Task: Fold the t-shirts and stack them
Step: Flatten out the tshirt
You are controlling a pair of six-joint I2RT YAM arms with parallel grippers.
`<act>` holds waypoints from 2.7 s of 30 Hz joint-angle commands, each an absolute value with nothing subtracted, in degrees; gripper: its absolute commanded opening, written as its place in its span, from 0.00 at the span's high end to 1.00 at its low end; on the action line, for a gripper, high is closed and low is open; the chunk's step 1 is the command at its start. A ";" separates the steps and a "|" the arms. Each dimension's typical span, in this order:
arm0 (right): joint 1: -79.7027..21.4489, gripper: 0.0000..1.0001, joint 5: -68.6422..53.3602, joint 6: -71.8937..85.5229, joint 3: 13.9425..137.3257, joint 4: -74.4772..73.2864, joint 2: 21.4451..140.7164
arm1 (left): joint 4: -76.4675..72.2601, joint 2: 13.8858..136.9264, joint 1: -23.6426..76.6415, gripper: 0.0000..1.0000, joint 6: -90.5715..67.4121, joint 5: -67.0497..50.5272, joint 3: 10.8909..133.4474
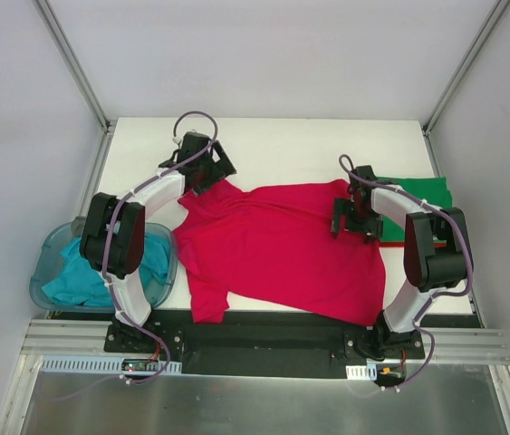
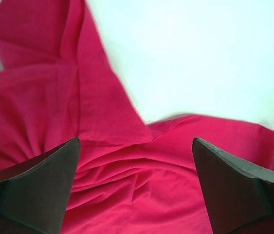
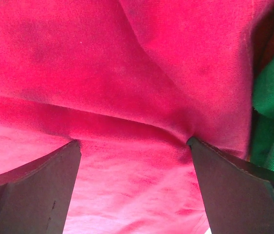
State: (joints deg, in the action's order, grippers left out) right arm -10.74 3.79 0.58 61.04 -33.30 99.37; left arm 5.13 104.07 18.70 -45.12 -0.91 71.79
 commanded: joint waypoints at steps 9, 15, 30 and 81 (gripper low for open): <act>-10.46 0.03 5.63 0.44 60.29 -35.77 98.52 | 7.90 108.36 19.42 0.33 -42.89 1.32 74.44; -10.46 0.03 5.80 0.44 60.20 -35.68 98.96 | 11.50 109.78 20.30 0.42 -42.63 4.74 74.53; -10.46 0.03 6.42 0.44 60.21 -36.03 99.23 | 12.13 116.63 20.04 0.58 -42.19 4.48 81.65; -9.14 0.03 -5.97 1.49 73.72 -34.45 96.75 | 12.13 109.32 14.16 0.01 -30.93 -14.06 78.83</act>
